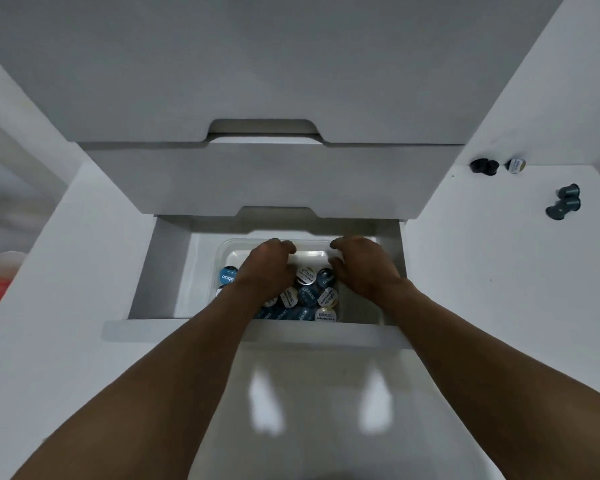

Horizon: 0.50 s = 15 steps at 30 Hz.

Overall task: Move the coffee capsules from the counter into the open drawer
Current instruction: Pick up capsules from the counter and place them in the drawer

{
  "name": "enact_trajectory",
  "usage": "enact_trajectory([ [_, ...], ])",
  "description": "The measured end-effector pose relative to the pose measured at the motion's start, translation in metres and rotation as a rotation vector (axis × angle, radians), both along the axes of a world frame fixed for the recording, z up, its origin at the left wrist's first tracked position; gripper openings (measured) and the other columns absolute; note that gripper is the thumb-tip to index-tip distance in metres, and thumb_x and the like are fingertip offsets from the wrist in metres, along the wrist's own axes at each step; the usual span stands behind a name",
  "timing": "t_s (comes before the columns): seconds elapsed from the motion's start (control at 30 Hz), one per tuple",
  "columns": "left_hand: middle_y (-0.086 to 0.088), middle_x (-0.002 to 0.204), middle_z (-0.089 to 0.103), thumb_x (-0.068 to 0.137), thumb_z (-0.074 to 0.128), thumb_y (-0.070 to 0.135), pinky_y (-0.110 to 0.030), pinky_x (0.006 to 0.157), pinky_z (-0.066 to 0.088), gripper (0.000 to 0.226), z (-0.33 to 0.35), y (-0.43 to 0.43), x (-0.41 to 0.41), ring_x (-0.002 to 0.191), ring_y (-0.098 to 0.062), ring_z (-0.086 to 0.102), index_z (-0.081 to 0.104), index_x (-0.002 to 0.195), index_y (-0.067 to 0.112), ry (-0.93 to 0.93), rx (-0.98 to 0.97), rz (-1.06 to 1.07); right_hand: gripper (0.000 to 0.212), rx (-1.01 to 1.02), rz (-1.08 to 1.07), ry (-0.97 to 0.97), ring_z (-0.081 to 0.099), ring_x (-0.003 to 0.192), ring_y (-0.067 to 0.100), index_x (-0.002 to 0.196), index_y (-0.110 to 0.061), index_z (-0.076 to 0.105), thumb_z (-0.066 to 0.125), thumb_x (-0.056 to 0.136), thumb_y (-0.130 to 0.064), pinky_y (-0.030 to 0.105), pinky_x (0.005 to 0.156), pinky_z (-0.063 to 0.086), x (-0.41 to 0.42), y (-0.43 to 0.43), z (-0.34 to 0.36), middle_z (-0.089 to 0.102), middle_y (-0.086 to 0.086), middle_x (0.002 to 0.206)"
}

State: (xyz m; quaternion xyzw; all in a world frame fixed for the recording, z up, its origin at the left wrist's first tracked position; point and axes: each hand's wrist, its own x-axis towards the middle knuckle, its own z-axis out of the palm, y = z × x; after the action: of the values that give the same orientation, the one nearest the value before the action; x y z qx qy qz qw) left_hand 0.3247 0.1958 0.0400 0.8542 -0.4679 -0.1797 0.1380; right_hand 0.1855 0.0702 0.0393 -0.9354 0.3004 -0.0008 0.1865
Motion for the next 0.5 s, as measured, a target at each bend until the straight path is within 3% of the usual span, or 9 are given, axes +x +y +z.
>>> enact_trajectory([
  [0.1, -0.012, 0.124, 0.056, 0.092, 0.054, 0.023, -0.036, 0.091, 0.044, 0.036, 0.02, 0.015, -0.013, 0.111, -0.029, 0.053, 0.054, 0.125, 0.01, -0.119, -0.043, 0.061, 0.032, -0.059, -0.019, -0.045, 0.059, 0.098, 0.032, 0.113, -0.006, 0.062, 0.048, 0.092, -0.026, 0.036, 0.08, 0.049, -0.008, 0.008, 0.014, 0.062, 0.016, 0.108],
  [0.33, -0.014, 0.118, 0.056, 0.091, 0.053, 0.024, -0.038, 0.086, 0.049, 0.034, 0.067, 0.05, -0.041, 0.102, -0.031, 0.056, 0.054, 0.121, 0.008, -0.318, -0.237, 0.114, 0.035, -0.157, -0.084, -0.115, 0.054, 0.109, 0.034, 0.114, -0.005, 0.061, 0.053, 0.091, -0.03, 0.037, 0.091, 0.045, -0.036, 0.028, 0.059, 0.062, 0.016, 0.115],
  [0.5, -0.015, 0.119, 0.056, 0.09, 0.054, 0.023, -0.039, 0.094, 0.047, 0.037, 0.105, 0.063, -0.062, 0.106, -0.029, 0.053, 0.052, 0.123, 0.005, -0.413, -0.367, 0.083, 0.036, -0.19, -0.133, -0.187, 0.054, 0.108, 0.035, 0.121, -0.007, 0.056, 0.051, 0.091, -0.028, 0.039, 0.089, 0.047, -0.065, 0.048, 0.099, 0.058, 0.016, 0.115],
])
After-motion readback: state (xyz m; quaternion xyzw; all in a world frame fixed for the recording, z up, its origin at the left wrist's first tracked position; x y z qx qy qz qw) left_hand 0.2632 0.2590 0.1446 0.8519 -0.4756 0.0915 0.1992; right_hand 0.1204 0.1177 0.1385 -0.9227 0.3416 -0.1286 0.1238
